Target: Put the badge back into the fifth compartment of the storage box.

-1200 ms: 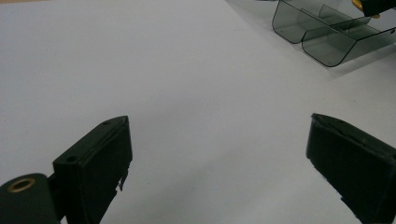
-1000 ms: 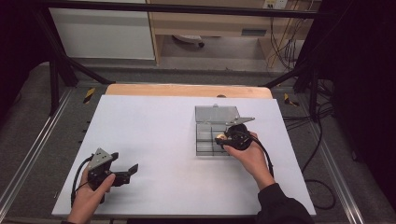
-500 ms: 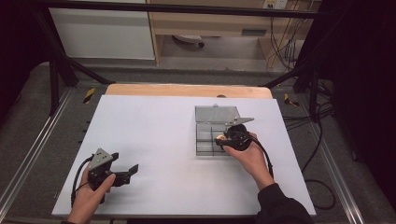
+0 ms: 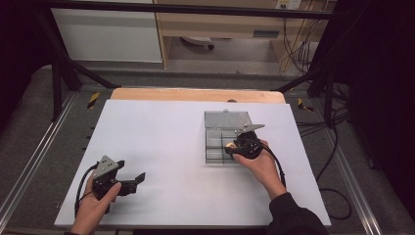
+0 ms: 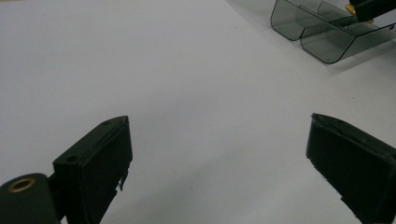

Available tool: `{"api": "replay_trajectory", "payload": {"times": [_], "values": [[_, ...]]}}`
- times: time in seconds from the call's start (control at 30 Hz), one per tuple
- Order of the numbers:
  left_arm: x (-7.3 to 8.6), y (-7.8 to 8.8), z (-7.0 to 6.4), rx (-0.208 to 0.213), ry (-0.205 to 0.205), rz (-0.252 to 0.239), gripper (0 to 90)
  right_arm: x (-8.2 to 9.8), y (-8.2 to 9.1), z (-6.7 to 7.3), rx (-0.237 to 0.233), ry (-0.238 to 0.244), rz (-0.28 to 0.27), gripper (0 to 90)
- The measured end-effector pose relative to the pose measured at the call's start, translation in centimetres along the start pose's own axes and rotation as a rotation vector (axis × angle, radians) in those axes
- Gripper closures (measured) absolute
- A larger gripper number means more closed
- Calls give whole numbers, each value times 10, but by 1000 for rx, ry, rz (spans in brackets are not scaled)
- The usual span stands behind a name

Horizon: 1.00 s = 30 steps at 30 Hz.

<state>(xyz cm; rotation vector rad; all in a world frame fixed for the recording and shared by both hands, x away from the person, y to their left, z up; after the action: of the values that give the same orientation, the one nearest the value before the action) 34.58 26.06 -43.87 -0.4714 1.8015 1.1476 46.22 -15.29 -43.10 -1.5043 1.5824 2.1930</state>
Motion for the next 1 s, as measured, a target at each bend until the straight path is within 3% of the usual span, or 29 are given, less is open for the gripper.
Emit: {"api": "replay_trajectory", "payload": {"times": [1.0], "values": [[1,-1,-1,4,-7,12,71,4,-4,3,-5,14,25,477]]}}
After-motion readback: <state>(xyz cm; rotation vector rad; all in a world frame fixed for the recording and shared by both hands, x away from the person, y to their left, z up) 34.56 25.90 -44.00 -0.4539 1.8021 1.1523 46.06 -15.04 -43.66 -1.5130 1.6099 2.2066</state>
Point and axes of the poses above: each handheld gripper's, and its own axes: y roughly backward along the jaws, x roughly out of its underside, z roughly to its left, the point moved 2 cm from there along -y, roughly forward along the jaws, and after that the axes turned 4 degrees about y, right-handed, at the moved point
